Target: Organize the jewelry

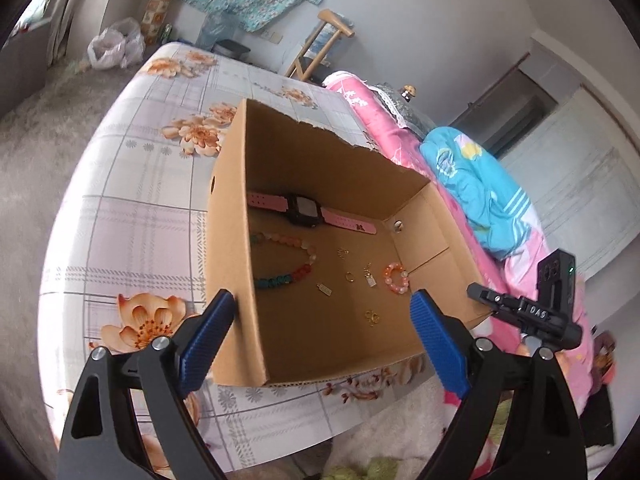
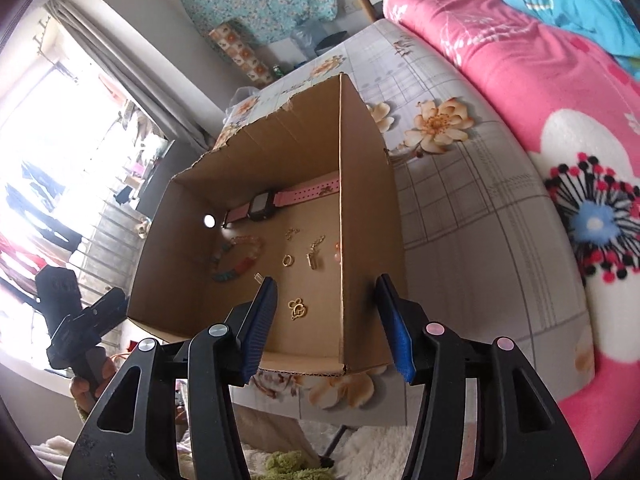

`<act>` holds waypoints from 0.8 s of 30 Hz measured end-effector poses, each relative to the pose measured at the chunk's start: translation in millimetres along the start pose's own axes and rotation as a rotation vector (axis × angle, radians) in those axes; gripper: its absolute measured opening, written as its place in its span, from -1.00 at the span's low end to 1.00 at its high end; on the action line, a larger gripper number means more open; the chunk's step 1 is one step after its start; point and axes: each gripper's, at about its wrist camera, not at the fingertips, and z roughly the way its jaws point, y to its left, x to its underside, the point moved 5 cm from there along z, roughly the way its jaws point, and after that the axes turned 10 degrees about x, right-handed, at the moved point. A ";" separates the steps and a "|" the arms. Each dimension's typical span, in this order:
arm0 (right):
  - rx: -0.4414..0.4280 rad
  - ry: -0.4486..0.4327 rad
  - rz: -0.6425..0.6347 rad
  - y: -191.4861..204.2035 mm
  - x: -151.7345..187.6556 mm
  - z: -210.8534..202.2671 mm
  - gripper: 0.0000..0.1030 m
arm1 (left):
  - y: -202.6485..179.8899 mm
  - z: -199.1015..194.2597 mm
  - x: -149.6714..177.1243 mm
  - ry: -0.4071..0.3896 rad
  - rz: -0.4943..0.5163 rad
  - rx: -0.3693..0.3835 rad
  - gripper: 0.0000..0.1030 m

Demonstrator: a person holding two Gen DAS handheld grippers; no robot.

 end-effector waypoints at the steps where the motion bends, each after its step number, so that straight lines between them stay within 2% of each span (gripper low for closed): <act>1: 0.012 -0.011 -0.001 1.3 1.7 -1.3 -0.02 | -2.7 -3.9 2.4 -0.016 0.021 -0.009 0.69; 7: 0.163 -0.164 -0.051 11.8 22.0 -36.5 0.34 | -19.4 -43.0 11.7 -0.182 0.132 -0.181 0.73; 9: 0.203 -0.199 -0.097 18.8 34.1 -48.5 0.46 | -26.1 -51.5 16.7 -0.203 0.157 -0.229 0.89; 10: 0.224 -0.207 -0.125 22.6 40.1 -51.3 0.51 | -31.6 -55.5 21.7 -0.213 0.176 -0.253 0.89; 12: 0.259 -0.217 -0.172 28.0 49.7 -53.2 0.58 | -38.5 -56.5 28.3 -0.205 0.193 -0.271 0.89; 14: 0.257 -0.225 -0.191 34.1 58.3 -53.8 0.71 | -45.0 -53.8 36.4 -0.186 0.199 -0.294 0.89; 16: 0.221 -0.210 -0.196 39.9 64.4 -48.2 0.76 | -48.9 -49.0 42.8 -0.177 0.191 -0.347 0.89; 18: 0.233 -0.210 -0.205 43.4 66.0 -43.1 0.82 | -50.7 -41.1 47.9 -0.154 0.185 -0.411 0.89; 21: 0.265 -0.231 -0.238 50.7 68.6 -39.6 0.84 | -54.0 -31.5 54.2 -0.133 0.200 -0.463 0.89; 24: 0.257 -0.227 -0.271 61.2 74.0 -36.9 0.84 | -54.3 -23.9 57.4 -0.132 0.205 -0.504 0.89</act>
